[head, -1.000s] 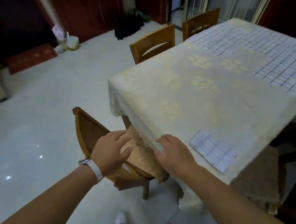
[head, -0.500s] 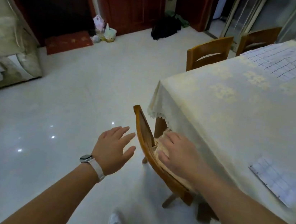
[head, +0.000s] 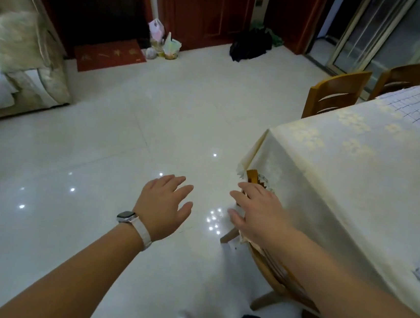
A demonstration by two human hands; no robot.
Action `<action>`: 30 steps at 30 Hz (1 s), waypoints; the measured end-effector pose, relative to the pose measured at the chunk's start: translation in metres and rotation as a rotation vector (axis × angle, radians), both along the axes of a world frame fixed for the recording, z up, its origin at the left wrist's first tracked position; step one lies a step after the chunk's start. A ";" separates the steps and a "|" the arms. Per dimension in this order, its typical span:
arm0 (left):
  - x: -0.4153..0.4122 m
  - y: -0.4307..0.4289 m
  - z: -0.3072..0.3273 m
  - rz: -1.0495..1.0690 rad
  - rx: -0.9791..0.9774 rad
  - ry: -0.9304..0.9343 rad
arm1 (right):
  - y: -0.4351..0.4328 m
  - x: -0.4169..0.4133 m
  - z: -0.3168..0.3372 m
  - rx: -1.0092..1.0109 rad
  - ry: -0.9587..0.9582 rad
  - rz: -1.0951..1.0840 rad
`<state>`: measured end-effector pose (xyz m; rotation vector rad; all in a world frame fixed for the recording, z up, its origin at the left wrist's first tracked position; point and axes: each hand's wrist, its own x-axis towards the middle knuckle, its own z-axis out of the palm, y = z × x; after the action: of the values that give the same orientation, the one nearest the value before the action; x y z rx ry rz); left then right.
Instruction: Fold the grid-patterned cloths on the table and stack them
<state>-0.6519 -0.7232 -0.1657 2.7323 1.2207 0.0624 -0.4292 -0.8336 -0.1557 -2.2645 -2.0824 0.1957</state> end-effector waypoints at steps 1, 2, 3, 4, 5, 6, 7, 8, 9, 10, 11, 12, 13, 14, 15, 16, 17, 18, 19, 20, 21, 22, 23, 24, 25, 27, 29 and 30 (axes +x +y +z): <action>-0.002 0.005 -0.001 0.000 0.002 0.008 | 0.006 -0.001 -0.001 0.007 -0.001 0.010; -0.004 0.010 -0.002 0.002 0.004 0.016 | 0.012 -0.002 -0.002 0.006 -0.001 0.018; -0.005 0.015 -0.004 0.006 0.006 0.024 | 0.019 -0.003 -0.002 0.009 -0.004 0.026; -0.006 0.020 -0.005 0.008 0.007 0.029 | 0.025 -0.002 -0.002 0.010 -0.006 0.029; -0.007 0.026 -0.006 0.010 0.008 0.032 | 0.031 -0.002 -0.003 0.010 -0.005 0.033; -0.007 0.031 -0.008 0.013 0.005 0.032 | 0.038 -0.002 -0.003 0.007 0.001 0.037; -0.007 0.037 -0.009 0.015 -0.001 0.028 | 0.044 -0.001 -0.005 0.006 0.010 0.042; -0.006 0.043 -0.011 0.018 -0.007 0.021 | 0.051 -0.001 -0.007 0.003 0.017 0.042; -0.004 0.050 -0.012 0.021 -0.014 0.015 | 0.059 0.001 -0.010 0.004 0.023 0.042; -0.002 0.058 -0.013 0.026 -0.018 0.012 | 0.068 0.003 -0.013 0.006 0.025 0.045; 0.001 0.066 -0.015 0.035 -0.022 0.014 | 0.078 0.005 -0.016 0.007 0.030 0.051; 0.004 0.075 -0.016 0.043 -0.027 0.020 | 0.088 0.008 -0.019 0.001 0.041 0.054; 0.009 0.086 -0.017 0.051 -0.035 0.031 | 0.100 0.013 -0.024 -0.004 0.052 0.056; 0.014 0.097 -0.018 0.057 -0.042 0.042 | 0.113 0.019 -0.027 -0.018 0.062 0.053; 0.019 0.109 -0.018 0.062 -0.045 0.048 | 0.126 0.025 -0.029 -0.024 0.073 0.050; 0.026 0.122 -0.018 0.067 -0.044 0.053 | 0.140 0.031 -0.031 -0.023 0.088 0.045; 0.032 0.136 -0.018 0.070 -0.040 0.063 | 0.154 0.037 -0.033 -0.022 0.097 0.037; 0.040 0.149 -0.017 0.071 -0.034 0.076 | 0.169 0.043 -0.034 -0.020 0.102 0.029; 0.049 0.164 -0.015 0.066 -0.028 0.086 | 0.184 0.051 -0.033 -0.012 0.113 0.023; 0.059 0.179 -0.013 0.059 -0.024 0.088 | 0.197 0.059 -0.032 -0.010 0.135 0.015; 0.068 0.193 -0.010 0.053 -0.022 0.088 | 0.210 0.067 -0.031 -0.009 0.151 0.007; 0.077 0.205 -0.007 0.049 -0.020 0.087 | 0.221 0.075 -0.030 -0.011 0.159 0.001; 0.086 0.217 -0.004 0.045 -0.014 0.083 | 0.230 0.082 -0.030 -0.002 0.159 0.001; 0.094 0.227 -0.001 0.042 -0.010 0.081 | 0.239 0.090 -0.030 0.011 0.155 0.002; 0.102 0.237 0.002 0.038 -0.009 0.082 | 0.248 0.096 -0.029 0.019 0.150 -0.004; 0.115 0.256 0.006 0.024 -0.013 0.090 | 0.265 0.107 -0.025 0.047 0.147 -0.034; 0.125 0.273 0.008 0.001 -0.003 0.097 | 0.278 0.115 -0.023 0.065 0.156 -0.065; 0.129 0.281 0.008 -0.012 0.003 0.094 | 0.285 0.118 -0.022 0.063 0.154 -0.079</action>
<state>-0.5233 -0.4418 -0.1581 2.7737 1.2288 -0.0659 -0.3115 -0.5488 -0.1781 -2.2141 -1.8933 0.2860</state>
